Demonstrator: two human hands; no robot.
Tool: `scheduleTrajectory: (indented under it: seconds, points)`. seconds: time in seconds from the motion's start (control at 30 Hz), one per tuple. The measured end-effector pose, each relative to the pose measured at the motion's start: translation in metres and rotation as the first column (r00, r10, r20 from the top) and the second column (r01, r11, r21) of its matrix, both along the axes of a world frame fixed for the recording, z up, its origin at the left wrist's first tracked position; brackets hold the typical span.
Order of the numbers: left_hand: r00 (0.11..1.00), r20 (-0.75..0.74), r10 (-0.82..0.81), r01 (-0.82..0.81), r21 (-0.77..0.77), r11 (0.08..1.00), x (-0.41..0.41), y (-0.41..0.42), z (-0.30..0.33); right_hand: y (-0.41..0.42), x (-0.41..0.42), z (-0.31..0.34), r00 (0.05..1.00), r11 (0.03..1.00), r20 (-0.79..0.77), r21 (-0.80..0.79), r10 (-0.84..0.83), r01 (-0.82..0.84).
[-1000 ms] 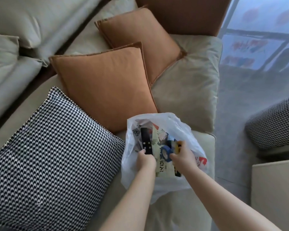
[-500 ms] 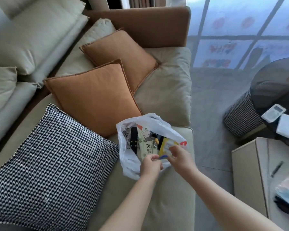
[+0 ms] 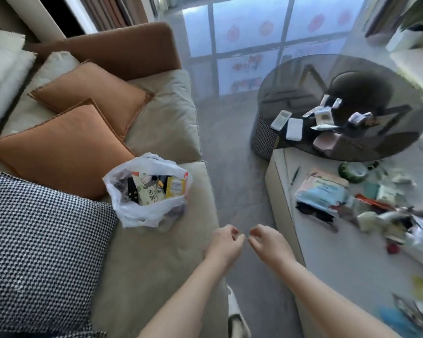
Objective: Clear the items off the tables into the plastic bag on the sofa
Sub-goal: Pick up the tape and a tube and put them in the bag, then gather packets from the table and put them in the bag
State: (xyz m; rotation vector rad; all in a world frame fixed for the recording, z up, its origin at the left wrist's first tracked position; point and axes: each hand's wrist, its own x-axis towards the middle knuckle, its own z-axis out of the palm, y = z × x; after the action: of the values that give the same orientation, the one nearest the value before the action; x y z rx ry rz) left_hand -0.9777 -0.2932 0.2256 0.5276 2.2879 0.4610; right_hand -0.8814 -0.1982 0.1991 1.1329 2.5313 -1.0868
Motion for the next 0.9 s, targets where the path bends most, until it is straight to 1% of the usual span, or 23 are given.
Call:
scheduleTrajectory:
  seconds: [0.13, 0.2, 0.37, 0.5, 0.57, 0.67, 0.8, 0.9]
  points:
    - [0.974, -0.082, -0.210, 0.206, -0.053, 0.977, 0.081, 0.014, -0.004, 0.011, 0.096, -0.002, 0.998, 0.998, 0.007, 0.008, -0.070, 0.069]
    - [0.950, -0.095, -0.297, 0.291, -0.073, 0.954, 0.124, 0.018, -0.006, 0.013, 0.147, -0.003, 0.994, 0.994, 0.024, 0.007, -0.105, 0.105]
    - [0.883, -0.080, -0.463, 0.456, -0.091, 0.886, 0.229, 0.036, -0.006, 0.019, 0.268, -0.005, 0.962, 0.962, 0.057, 0.067, -0.267, 0.264]
    - [0.819, -0.041, -0.572, 0.567, -0.099, 0.818, 0.297, 0.051, -0.011, 0.018, 0.354, -0.014, 0.909, 0.915, 0.109, 0.050, -0.403, 0.400]
    - [0.775, -0.032, -0.631, 0.624, -0.115, 0.773, 0.323, 0.057, -0.020, 0.014, 0.394, -0.023, 0.864, 0.876, 0.153, 0.046, -0.480, 0.479]
    - [0.697, -0.009, -0.717, 0.709, -0.144, 0.690, 0.356, 0.066, -0.039, 0.004, 0.447, -0.042, 0.772, 0.791, 0.202, 0.029, -0.603, 0.611]
    - [0.585, 0.018, -0.811, 0.800, -0.179, 0.573, 0.391, 0.069, -0.076, -0.016, 0.498, -0.071, 0.652, 0.676, 0.269, -0.003, -0.709, 0.737]
    - [0.491, 0.045, -0.870, 0.859, -0.189, 0.475, 0.414, 0.068, -0.114, -0.036, 0.526, -0.099, 0.581, 0.606, 0.306, -0.015, -0.754, 0.795]
